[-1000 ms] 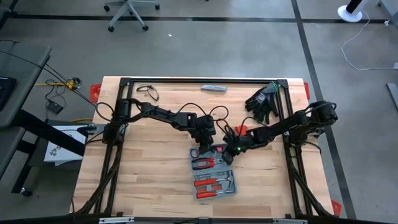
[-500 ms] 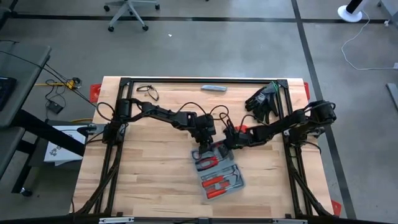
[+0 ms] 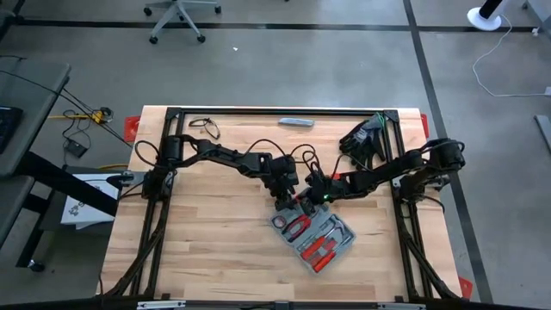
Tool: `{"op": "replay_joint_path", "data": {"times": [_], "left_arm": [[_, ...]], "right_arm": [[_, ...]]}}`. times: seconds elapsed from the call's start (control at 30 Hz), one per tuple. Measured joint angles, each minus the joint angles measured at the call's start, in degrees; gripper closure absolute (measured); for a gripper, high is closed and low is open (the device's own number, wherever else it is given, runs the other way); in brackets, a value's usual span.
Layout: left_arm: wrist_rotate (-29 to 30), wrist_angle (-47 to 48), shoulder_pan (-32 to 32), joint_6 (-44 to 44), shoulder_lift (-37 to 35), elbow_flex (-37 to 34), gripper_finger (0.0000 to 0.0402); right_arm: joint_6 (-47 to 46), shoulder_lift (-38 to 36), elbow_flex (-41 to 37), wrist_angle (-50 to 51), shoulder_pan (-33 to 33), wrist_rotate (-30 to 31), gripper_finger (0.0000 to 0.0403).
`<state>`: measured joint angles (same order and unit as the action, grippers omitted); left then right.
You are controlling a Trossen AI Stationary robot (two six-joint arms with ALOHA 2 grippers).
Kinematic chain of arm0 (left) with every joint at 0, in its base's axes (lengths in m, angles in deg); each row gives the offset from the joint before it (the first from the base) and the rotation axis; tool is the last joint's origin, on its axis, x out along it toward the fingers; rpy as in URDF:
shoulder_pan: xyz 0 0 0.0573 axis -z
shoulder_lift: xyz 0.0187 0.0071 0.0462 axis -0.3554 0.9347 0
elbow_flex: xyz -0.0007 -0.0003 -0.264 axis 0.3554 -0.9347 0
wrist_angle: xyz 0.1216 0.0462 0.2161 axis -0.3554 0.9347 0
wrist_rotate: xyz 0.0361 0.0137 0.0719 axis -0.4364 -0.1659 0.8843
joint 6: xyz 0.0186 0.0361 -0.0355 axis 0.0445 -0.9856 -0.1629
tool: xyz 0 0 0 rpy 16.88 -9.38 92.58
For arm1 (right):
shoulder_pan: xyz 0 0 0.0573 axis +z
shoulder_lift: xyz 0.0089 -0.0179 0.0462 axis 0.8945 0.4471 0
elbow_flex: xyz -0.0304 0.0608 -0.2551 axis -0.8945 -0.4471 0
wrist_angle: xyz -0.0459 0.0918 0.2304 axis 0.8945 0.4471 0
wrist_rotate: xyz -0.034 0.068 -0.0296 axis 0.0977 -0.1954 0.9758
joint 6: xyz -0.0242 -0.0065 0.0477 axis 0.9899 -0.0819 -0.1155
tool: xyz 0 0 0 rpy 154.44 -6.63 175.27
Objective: Prefit tool cases
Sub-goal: Put the orange hex key set into the gray prefit tool case
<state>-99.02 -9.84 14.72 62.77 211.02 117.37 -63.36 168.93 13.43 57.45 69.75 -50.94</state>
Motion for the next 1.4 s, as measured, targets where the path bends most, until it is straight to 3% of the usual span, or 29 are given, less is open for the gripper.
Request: {"op": "replay_joint_path", "data": {"times": [0.17,0.4,0.5,0.6,0.97,1.23,1.4], "left_arm": [[2.3,0.0,-0.2,2.5,0.0,0.0,0.0259],[5.9,-1.9,-0.3,5.3,0.0,0.0,0.036],[6.6,-3.2,-0.4,5.2,-0.1,0.0,0.0378],[5.4,-3.8,-0.4,3.9,0.0,0.0,0.0369],[5.0,-3.5,-0.4,4.0,0.0,-0.2,0.0265],[4.9,-3.2,-0.4,3.7,0.0,0.0,0.0257],[4.8,-3.2,-0.4,3.7,0.0,0.0,0.0257]], "right_arm": [[0.2,0.0,0.0,0.1,0.0,-1.4,0.0403],[0.1,0.0,0.0,0.2,0.0,-1.5,0.0403],[0.1,0.0,0.0,0.3,0.0,-1.6,0.0403],[0.2,-0.1,0.0,0.4,0.0,-1.6,0.0403],[1.3,-2.2,0.0,2.9,0.0,-2.8,0.0403],[18.3,-8.1,0.0,13.3,-0.8,-4.6,0.0398],[26.8,-7.1,0.0,14.3,-2.8,-9.6,0.0355]]}}
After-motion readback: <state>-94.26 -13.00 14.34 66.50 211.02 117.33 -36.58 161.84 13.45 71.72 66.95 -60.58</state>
